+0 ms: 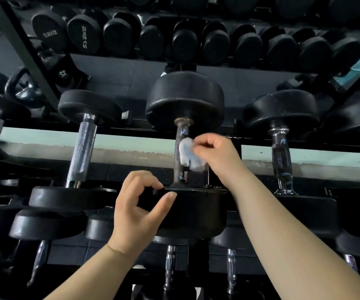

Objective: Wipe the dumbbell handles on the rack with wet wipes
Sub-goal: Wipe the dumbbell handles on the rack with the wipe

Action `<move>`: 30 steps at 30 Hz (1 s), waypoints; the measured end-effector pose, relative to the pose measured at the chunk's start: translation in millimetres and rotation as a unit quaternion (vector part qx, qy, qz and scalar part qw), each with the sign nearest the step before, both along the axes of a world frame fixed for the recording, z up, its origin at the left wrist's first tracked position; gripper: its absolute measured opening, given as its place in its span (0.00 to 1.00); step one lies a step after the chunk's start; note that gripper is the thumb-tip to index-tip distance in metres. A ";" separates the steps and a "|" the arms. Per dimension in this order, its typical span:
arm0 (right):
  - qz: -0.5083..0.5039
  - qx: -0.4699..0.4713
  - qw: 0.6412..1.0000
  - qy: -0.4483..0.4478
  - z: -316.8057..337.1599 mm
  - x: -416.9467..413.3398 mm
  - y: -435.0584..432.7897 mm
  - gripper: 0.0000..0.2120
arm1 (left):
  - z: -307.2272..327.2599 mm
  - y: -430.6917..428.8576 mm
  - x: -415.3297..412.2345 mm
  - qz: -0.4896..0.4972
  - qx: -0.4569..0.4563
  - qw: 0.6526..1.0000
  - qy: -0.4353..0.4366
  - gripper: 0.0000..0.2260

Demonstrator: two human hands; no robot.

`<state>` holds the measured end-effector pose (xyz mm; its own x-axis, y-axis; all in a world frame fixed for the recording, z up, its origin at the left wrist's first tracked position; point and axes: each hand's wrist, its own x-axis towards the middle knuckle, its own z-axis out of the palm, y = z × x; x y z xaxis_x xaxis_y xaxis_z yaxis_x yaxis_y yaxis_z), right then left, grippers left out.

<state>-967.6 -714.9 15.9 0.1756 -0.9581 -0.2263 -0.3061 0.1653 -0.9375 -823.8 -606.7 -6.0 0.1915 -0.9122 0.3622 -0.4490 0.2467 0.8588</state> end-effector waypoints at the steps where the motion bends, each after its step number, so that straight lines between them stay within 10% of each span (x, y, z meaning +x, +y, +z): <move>1: -0.022 -0.028 0.999 0.003 2.0 4.3 -6.7 0.07 | -0.3 0.1 0.5 0.000 -0.001 1.000 0.000 0.05; 30: 0.157 -0.279 0.900 0.296 5.5 14.8 -1.3 0.09 | -6.8 -0.2 2.4 0.005 -0.029 0.999 0.020 0.14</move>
